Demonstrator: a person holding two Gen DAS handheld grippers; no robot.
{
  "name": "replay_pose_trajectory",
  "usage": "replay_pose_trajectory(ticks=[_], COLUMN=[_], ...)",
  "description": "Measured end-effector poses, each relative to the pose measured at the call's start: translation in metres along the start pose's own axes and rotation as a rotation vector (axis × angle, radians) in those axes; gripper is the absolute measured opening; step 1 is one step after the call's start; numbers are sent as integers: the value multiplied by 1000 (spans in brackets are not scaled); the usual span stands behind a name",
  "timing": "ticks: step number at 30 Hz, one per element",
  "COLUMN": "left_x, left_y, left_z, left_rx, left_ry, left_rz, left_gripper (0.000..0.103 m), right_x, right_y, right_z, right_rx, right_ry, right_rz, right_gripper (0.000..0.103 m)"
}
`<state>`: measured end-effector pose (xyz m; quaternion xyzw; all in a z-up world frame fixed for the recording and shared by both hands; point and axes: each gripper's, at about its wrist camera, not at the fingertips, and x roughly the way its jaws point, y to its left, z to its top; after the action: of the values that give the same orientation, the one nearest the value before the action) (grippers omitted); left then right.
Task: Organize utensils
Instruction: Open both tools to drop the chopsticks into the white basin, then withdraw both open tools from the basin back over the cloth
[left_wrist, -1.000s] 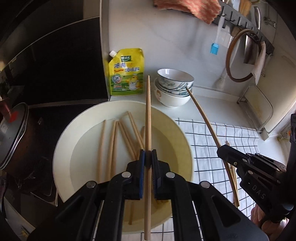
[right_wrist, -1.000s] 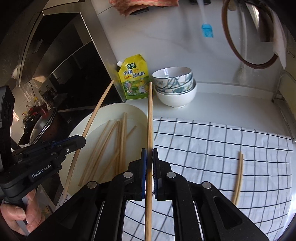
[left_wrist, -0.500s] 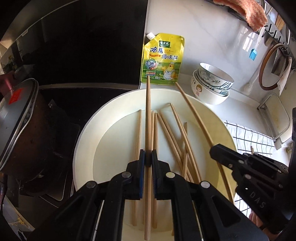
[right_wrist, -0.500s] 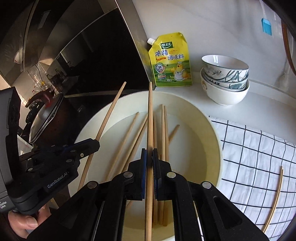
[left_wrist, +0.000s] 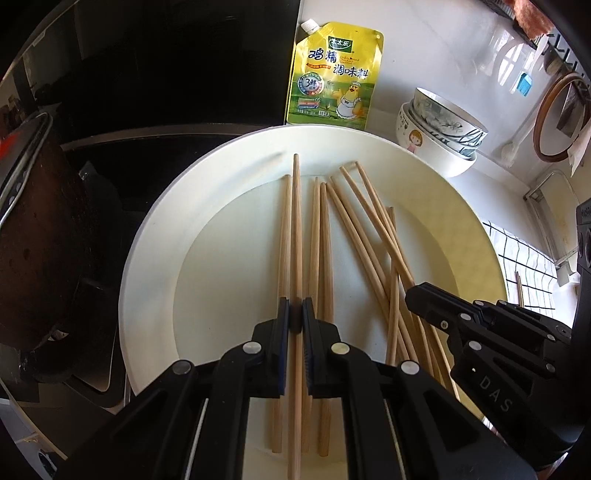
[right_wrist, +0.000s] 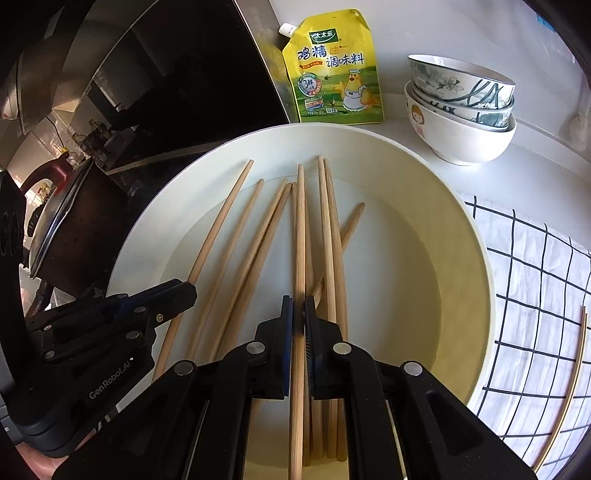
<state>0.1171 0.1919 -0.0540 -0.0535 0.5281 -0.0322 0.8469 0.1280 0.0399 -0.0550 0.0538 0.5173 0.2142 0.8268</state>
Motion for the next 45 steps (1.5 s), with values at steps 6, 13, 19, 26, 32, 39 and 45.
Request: replay_pose_trajectory(ticks=[6, 13, 19, 26, 32, 39, 45], left_x=[-7, -21, -30, -45, -53, -56, -58], left_y=[2, 5, -1, -14, -27, -53, -84], left_z=[0, -3, -8, -14, -21, -30, -36], left_rx=[-7, -20, -8, 12, 22, 42, 69], left_ry=[-25, -44, -51, -73, -78, -74, -74], left_rz=[9, 12, 11, 7, 1, -19, -46], left_gripper=[25, 25, 25, 25, 27, 31, 37], right_x=[-8, -27, -41, -60, -76, -94, -110], right_y=[-2, -7, -10, -14, -23, -45, -73], right_z=[-2, -6, -14, -26, -40, -56, -71], right_rx=[0, 5, 14, 19, 27, 44, 69], right_ry=[-19, -53, -74, -103, -114, -120, -127], right_rz=[-6, -5, -2, 0, -5, -27, -56], right_gripper=[8, 8, 8, 8, 8, 9, 12])
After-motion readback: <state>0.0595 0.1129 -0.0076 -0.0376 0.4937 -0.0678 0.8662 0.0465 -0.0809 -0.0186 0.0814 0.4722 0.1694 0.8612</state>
